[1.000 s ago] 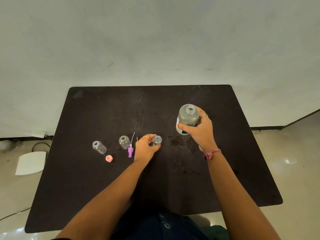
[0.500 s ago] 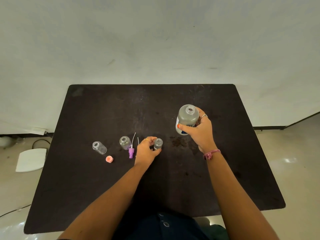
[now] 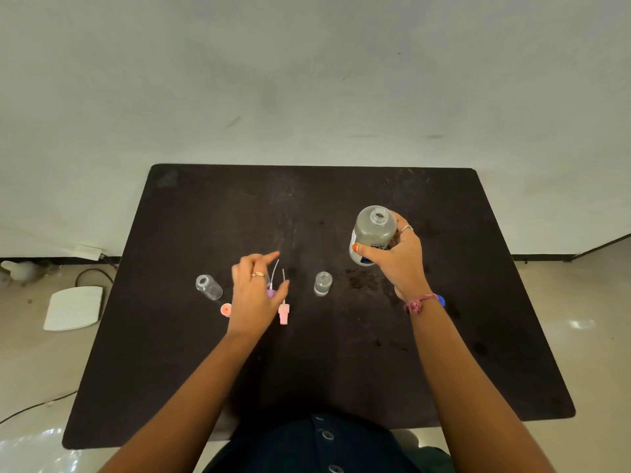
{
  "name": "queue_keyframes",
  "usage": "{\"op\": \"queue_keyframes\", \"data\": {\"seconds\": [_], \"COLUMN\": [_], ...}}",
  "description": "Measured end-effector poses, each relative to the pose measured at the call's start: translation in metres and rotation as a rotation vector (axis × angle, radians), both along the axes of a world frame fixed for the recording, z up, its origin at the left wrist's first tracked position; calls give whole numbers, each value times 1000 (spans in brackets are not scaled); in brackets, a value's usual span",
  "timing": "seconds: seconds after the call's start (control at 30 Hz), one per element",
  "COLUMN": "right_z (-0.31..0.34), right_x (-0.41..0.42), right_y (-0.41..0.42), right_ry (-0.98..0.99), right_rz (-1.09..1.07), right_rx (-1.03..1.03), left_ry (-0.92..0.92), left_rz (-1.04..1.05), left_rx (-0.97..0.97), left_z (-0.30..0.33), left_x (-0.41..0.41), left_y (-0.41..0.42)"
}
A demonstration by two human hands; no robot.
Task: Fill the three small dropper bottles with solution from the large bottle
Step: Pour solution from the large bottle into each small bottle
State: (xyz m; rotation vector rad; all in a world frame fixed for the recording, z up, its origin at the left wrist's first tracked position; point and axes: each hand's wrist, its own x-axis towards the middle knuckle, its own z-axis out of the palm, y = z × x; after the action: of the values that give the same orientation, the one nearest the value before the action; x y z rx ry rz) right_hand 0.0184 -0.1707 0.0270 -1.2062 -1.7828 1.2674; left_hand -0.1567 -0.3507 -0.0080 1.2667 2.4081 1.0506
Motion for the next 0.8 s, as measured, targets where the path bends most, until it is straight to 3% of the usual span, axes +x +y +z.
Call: {"op": "queue_keyframes", "data": {"seconds": [0.27,0.47,0.8], "right_z": [2,5,10], "right_x": [-7,-10,-6], "right_y": [-6,-8,-11], "right_ry": [6,2,0], "right_rz": [3,-9,-18], "right_rx": [10,1,12], "left_ry": [-392,-431,-444], "left_rz": [175,162,195], "left_rx": [-163,-264,-238], "left_z": [-17,-33,-32], "left_x": [-29,-37,-39], "left_y": [-6,-9,-3]}}
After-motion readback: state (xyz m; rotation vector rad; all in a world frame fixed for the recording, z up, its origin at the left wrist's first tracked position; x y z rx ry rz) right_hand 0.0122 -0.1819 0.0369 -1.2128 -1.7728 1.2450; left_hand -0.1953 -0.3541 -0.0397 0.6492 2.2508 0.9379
